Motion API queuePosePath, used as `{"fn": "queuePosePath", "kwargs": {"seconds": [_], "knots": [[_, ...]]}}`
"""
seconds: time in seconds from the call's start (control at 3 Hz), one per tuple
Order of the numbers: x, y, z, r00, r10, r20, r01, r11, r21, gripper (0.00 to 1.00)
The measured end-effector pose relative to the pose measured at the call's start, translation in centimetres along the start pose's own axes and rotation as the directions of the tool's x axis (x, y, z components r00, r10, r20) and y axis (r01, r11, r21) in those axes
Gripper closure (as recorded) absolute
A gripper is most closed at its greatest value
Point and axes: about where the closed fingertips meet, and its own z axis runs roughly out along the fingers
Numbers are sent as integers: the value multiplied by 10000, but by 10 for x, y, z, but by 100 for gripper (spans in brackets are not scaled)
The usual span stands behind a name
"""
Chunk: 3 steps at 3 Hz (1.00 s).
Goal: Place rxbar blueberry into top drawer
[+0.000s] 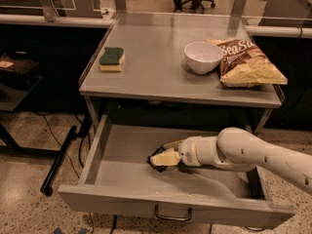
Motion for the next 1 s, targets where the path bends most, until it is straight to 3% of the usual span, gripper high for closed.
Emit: {"fn": "queuePosePath", "kwargs": {"seconds": [1.0], "knots": [[0,0,0,10000,0,0,0,10000,-1,4]]}}
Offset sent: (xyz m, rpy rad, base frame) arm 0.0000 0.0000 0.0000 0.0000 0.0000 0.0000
